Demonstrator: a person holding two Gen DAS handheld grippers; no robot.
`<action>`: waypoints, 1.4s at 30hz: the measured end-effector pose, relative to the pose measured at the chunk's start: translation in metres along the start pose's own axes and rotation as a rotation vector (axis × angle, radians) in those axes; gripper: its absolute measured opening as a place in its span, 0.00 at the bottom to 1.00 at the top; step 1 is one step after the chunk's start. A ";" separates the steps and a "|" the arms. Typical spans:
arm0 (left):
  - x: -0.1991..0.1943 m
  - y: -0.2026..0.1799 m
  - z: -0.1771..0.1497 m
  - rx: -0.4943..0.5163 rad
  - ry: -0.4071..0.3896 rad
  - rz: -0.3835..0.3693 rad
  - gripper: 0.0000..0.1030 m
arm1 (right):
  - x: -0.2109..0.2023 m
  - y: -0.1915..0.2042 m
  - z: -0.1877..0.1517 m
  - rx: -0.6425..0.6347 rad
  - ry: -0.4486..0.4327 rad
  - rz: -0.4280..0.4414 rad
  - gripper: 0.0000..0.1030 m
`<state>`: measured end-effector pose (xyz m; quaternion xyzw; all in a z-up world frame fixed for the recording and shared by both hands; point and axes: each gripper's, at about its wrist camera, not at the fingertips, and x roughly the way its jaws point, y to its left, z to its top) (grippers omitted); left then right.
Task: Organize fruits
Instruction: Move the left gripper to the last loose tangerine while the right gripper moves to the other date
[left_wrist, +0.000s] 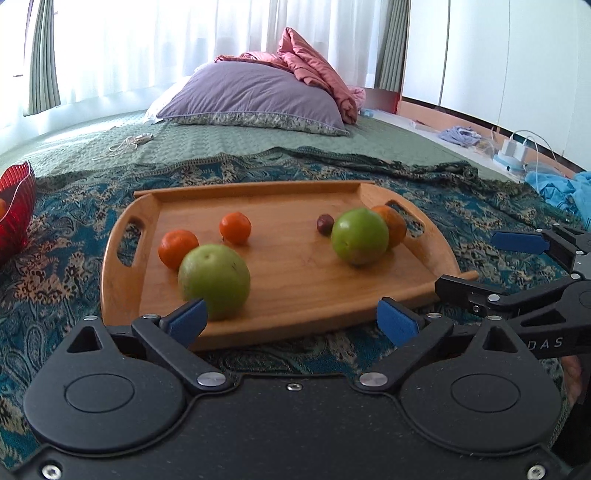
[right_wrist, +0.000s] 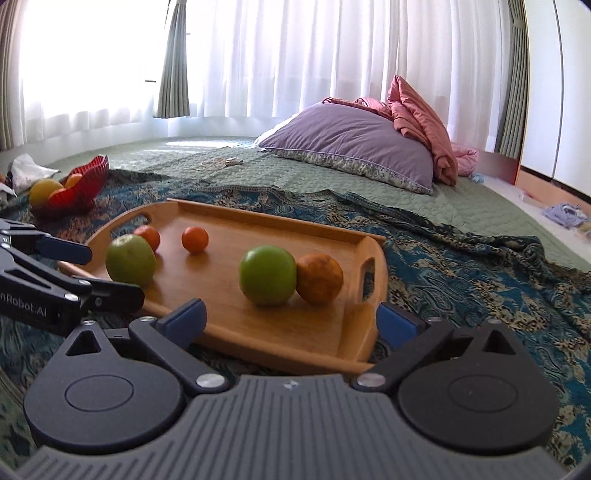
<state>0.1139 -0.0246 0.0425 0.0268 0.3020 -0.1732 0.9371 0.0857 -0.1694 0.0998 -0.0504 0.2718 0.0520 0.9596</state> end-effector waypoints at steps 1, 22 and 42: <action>0.000 -0.002 -0.003 0.003 0.002 0.005 0.96 | -0.002 0.001 -0.004 -0.011 -0.001 -0.011 1.00; 0.000 -0.026 -0.034 0.040 0.050 -0.019 1.00 | -0.008 0.013 -0.054 -0.087 0.038 -0.024 1.00; 0.010 -0.057 -0.038 0.097 0.067 -0.096 0.72 | -0.006 0.008 -0.070 -0.062 -0.027 0.006 0.91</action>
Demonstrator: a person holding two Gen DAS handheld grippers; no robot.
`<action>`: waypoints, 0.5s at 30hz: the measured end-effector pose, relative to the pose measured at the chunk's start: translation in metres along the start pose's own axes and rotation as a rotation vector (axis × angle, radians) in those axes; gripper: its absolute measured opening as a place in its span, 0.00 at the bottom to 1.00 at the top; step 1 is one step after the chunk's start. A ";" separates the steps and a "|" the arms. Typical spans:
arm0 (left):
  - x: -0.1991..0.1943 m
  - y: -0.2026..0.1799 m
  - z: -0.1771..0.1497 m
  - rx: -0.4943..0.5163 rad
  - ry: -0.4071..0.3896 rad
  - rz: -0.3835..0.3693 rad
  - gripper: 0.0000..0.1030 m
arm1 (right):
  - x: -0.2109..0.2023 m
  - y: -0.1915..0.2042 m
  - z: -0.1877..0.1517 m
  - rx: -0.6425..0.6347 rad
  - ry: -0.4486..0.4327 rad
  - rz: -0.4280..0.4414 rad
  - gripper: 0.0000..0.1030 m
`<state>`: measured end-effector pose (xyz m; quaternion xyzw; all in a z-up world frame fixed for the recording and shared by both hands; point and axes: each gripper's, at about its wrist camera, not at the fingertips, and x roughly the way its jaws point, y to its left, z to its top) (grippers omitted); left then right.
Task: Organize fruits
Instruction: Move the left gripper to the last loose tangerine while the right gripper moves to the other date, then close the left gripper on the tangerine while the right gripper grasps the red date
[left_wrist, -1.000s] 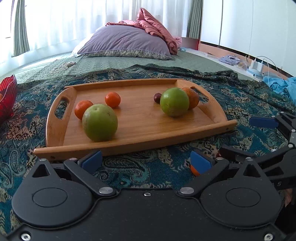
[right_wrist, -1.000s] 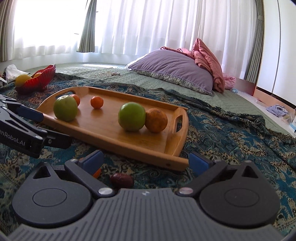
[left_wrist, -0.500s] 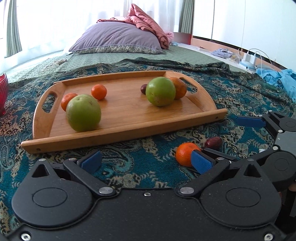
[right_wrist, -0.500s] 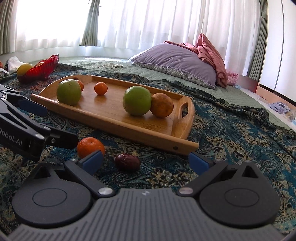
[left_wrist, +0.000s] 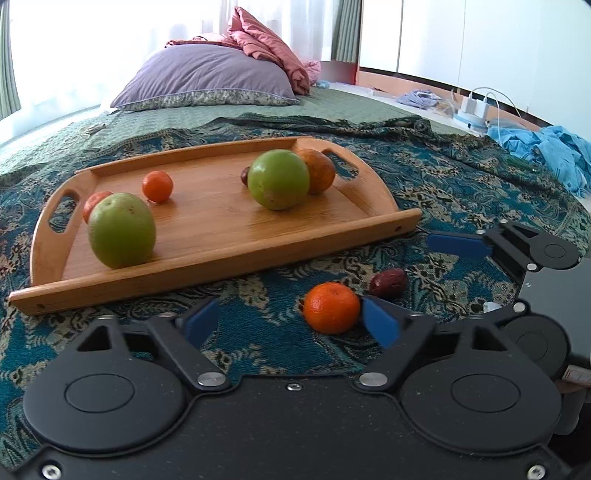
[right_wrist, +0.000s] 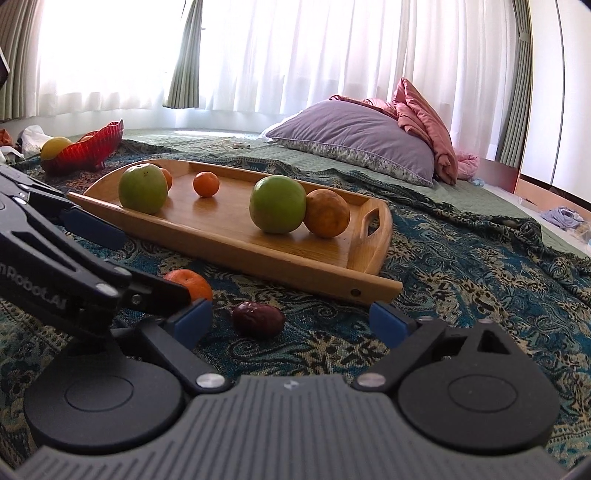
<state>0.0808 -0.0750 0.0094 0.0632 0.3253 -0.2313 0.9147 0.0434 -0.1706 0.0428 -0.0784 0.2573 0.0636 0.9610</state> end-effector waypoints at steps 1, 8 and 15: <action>0.001 -0.001 0.000 0.001 0.005 -0.010 0.69 | 0.000 0.002 -0.001 -0.012 -0.001 -0.002 0.87; 0.002 -0.009 -0.001 0.026 0.001 -0.047 0.49 | -0.002 0.012 -0.005 -0.086 -0.016 0.015 0.70; 0.004 -0.012 0.000 0.013 0.006 -0.081 0.32 | -0.002 0.005 -0.006 -0.044 -0.011 0.054 0.57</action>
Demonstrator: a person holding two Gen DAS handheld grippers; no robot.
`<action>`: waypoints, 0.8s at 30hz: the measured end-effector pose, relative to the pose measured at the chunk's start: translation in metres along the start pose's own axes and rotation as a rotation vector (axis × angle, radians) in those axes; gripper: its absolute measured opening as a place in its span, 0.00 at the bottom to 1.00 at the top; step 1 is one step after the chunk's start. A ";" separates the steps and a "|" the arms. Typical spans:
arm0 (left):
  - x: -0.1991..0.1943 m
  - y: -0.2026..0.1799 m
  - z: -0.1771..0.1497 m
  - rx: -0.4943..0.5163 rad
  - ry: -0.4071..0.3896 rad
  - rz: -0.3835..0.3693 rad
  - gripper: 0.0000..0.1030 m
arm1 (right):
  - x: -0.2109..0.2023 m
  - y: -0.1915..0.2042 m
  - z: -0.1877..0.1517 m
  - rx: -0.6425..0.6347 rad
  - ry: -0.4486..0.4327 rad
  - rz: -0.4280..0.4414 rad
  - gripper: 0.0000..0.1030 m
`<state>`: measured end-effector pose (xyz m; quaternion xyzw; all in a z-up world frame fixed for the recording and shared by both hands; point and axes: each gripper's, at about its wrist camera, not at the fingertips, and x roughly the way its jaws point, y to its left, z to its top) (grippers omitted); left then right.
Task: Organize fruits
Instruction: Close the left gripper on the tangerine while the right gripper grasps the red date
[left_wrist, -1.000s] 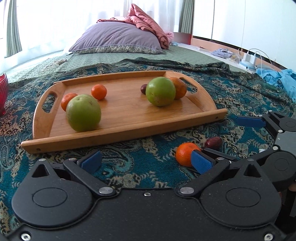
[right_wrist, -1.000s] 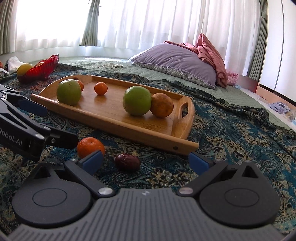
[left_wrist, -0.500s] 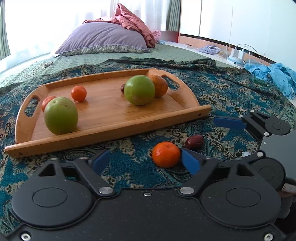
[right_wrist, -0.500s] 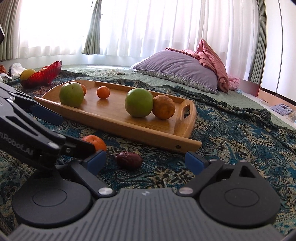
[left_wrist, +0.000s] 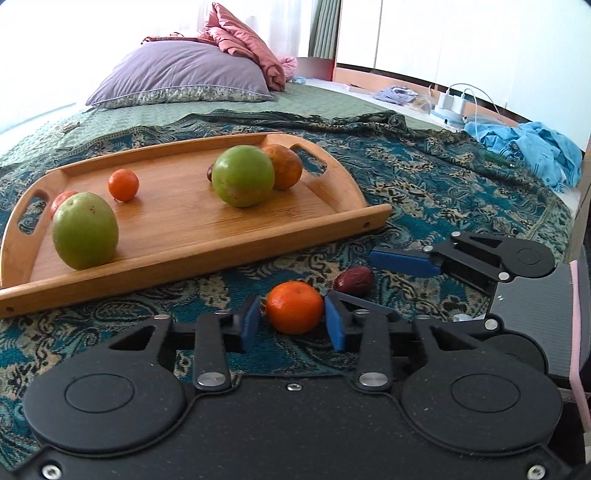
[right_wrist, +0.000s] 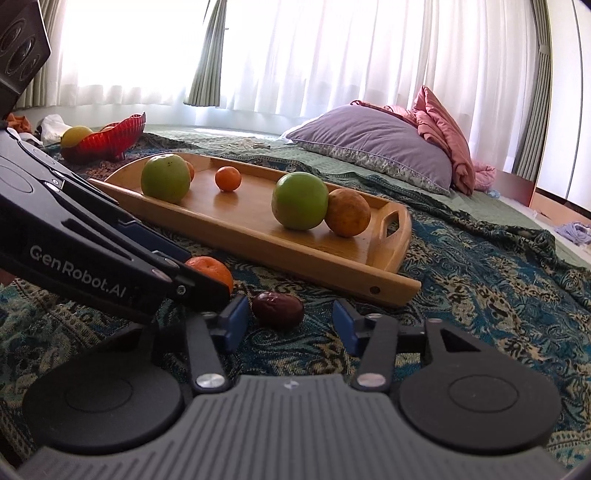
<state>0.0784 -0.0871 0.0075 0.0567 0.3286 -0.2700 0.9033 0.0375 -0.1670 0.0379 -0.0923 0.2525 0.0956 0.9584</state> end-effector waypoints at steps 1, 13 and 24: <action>0.001 -0.001 0.000 0.000 0.000 0.002 0.32 | 0.000 0.000 0.000 0.001 -0.001 0.004 0.55; 0.003 0.001 -0.002 -0.029 0.004 -0.001 0.32 | 0.002 -0.004 -0.003 0.021 0.001 0.024 0.47; 0.001 -0.001 0.000 -0.031 -0.005 0.016 0.31 | 0.001 -0.002 -0.004 0.018 -0.006 0.017 0.42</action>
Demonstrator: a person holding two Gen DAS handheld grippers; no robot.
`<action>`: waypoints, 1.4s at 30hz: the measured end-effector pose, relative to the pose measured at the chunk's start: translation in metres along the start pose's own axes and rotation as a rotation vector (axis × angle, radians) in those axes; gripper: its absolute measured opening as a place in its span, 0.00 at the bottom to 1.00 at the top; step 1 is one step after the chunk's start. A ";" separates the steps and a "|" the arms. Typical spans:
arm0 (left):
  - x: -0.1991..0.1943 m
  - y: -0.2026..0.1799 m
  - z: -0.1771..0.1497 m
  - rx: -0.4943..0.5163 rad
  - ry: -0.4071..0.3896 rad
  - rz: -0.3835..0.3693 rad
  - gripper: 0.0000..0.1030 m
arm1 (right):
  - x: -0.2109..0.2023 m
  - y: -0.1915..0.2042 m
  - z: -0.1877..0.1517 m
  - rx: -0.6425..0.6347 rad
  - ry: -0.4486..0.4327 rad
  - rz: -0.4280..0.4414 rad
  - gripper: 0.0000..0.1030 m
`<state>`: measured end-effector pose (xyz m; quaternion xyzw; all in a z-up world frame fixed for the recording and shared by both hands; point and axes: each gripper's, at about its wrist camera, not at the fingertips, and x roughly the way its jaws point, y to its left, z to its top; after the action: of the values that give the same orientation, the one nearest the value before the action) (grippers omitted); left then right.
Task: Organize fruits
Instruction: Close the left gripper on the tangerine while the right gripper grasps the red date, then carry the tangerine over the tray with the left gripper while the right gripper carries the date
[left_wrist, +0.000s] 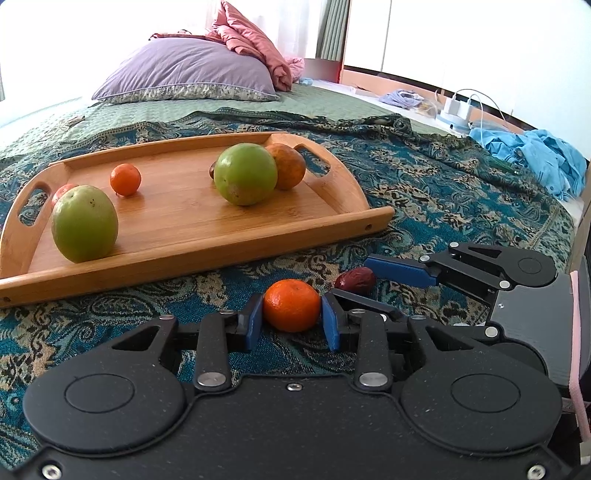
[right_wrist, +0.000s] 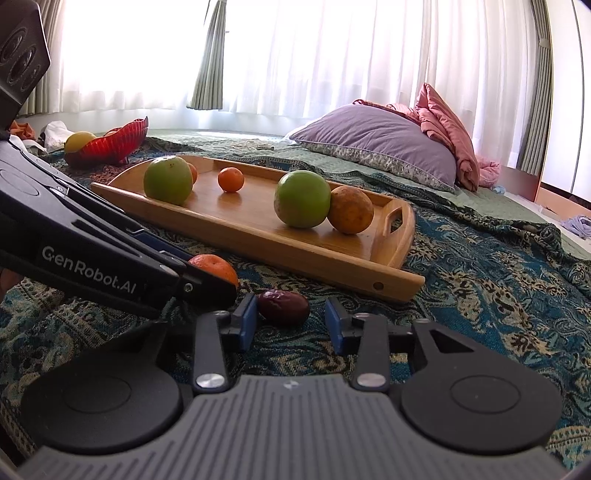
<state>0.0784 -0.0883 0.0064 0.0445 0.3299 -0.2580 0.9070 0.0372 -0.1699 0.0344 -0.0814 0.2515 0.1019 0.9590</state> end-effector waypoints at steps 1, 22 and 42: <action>0.000 0.000 0.000 -0.001 -0.001 0.001 0.31 | -0.001 0.000 0.000 0.000 0.000 -0.001 0.42; -0.016 0.004 0.008 -0.014 -0.047 0.036 0.31 | -0.011 -0.001 0.018 0.016 -0.022 -0.018 0.34; -0.014 0.056 0.055 -0.073 -0.107 0.159 0.31 | 0.021 -0.001 0.076 0.112 -0.059 -0.024 0.34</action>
<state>0.1287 -0.0474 0.0532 0.0235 0.2858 -0.1750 0.9419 0.0910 -0.1513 0.0893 -0.0273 0.2275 0.0785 0.9702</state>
